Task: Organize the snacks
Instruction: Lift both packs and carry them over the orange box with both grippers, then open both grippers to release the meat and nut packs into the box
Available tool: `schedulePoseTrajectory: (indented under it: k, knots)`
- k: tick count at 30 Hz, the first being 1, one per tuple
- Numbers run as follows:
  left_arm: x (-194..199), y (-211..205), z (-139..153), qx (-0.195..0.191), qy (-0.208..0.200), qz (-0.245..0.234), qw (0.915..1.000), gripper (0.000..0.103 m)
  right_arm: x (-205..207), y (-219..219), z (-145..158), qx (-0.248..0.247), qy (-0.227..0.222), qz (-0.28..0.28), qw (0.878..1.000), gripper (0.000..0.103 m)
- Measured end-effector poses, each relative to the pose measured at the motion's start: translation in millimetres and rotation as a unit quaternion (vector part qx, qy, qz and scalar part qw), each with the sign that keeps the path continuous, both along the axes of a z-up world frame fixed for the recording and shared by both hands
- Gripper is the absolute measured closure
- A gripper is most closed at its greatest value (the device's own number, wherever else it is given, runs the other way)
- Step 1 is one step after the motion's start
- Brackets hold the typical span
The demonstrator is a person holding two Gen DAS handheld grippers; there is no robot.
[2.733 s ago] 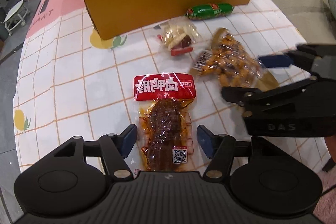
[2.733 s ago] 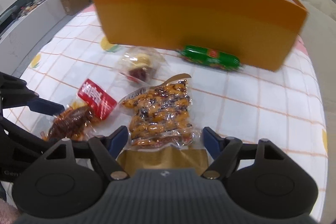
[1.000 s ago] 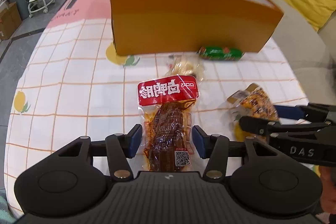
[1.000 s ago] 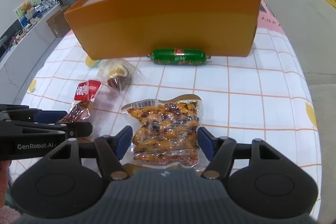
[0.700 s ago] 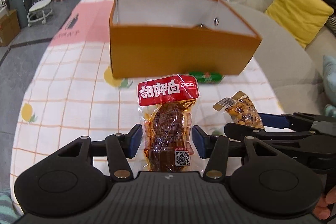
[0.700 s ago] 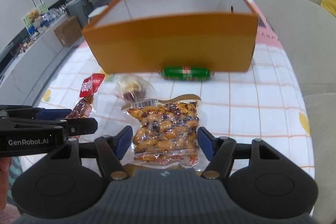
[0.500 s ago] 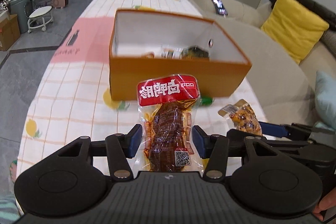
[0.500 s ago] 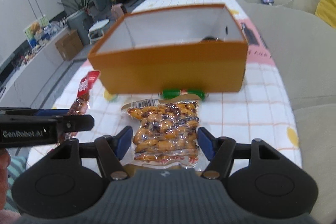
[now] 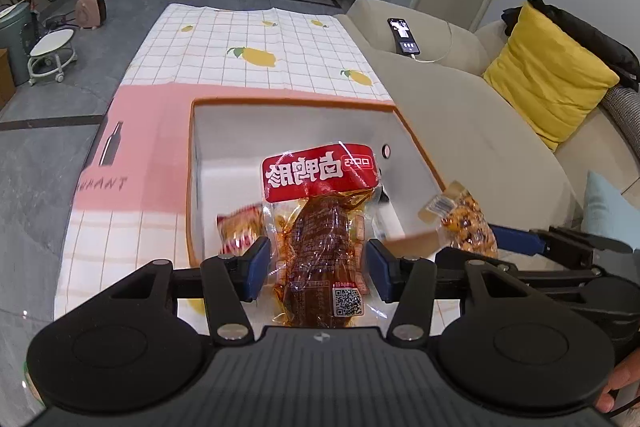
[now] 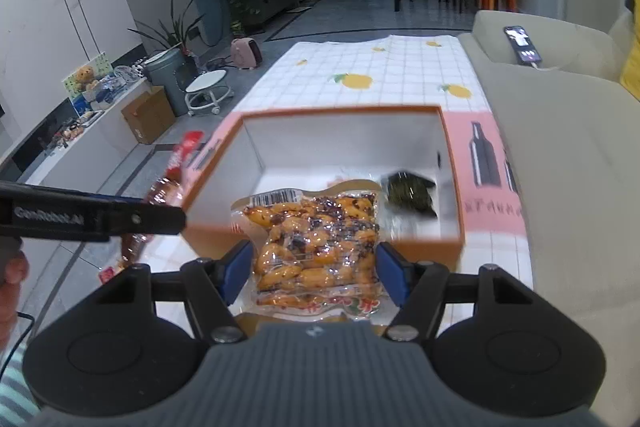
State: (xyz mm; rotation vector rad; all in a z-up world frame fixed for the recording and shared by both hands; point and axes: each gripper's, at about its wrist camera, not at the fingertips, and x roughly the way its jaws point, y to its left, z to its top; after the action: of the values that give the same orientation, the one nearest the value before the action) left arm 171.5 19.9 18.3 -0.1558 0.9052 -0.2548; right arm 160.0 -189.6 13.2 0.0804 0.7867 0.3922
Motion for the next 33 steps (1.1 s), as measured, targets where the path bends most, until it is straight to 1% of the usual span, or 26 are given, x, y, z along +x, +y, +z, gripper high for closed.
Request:
schedulePoseTrajectory:
  k: [3, 6, 9, 13, 16, 18, 21, 23, 26, 30, 33]
  knots:
    - [28.9, -0.2, 3.3, 0.009, 0.010, -0.005, 0.9999, 0.044, 32.6, 2.4, 8.0, 0.020, 0.016, 0.003, 1.000, 0.038]
    - [55.2, -0.1, -2.2, 0.027, 0.023, -0.008, 0.9993, 0.044, 62.3, 5.0, 6.3, 0.033, 0.036, -0.001, 0.999, 0.038]
    - [83.5, -4.6, -15.0, 0.067, 0.030, -0.020, 0.9971, 0.044, 93.2, 8.3, -4.5, 0.039, 0.064, -0.012, 0.997, 0.038]
    - [118.7, -13.6, -38.8, 0.117, 0.051, -0.043, 0.9910, 0.044, 129.9, 11.7, -27.2, 0.059, 0.116, -0.024, 0.991, 0.038]
    - [139.1, -23.1, -58.5, 0.164, 0.068, -0.056, 0.9825, 0.044, 155.4, 16.5, -46.1, 0.059, 0.143, -0.035, 0.987, 0.038]
    - [149.0, -28.2, -69.4, 0.197, 0.074, -0.067, 0.9753, 0.044, 168.1, 18.9, -57.7, 0.062, 0.161, -0.042, 0.984, 0.038]
    - [160.4, -37.5, -83.7, 0.251, 0.074, -0.094, 0.9606, 0.044, 188.8, 21.7, -73.1, 0.073, 0.184, -0.048, 0.979, 0.038]
    - [166.6, -42.1, -91.3, 0.274, 0.075, -0.110, 0.9525, 0.043, 201.0, 26.5, -82.1, 0.074, 0.193, -0.048, 0.977, 0.038]
    - [172.4, -44.9, -101.6, 0.296, 0.078, -0.126, 0.9436, 0.043, 216.4, 32.9, -93.5, 0.073, 0.205, -0.044, 0.975, 0.038]
    - [176.1, -46.8, -111.1, 0.308, 0.088, -0.142, 0.9367, 0.042, 227.4, 38.6, -107.9, 0.076, 0.222, -0.040, 0.971, 0.038]
    - [177.8, -50.0, -118.3, 0.322, 0.090, -0.155, 0.9298, 0.041, 234.8, 41.2, -116.8, 0.079, 0.234, -0.038, 0.968, 0.038]
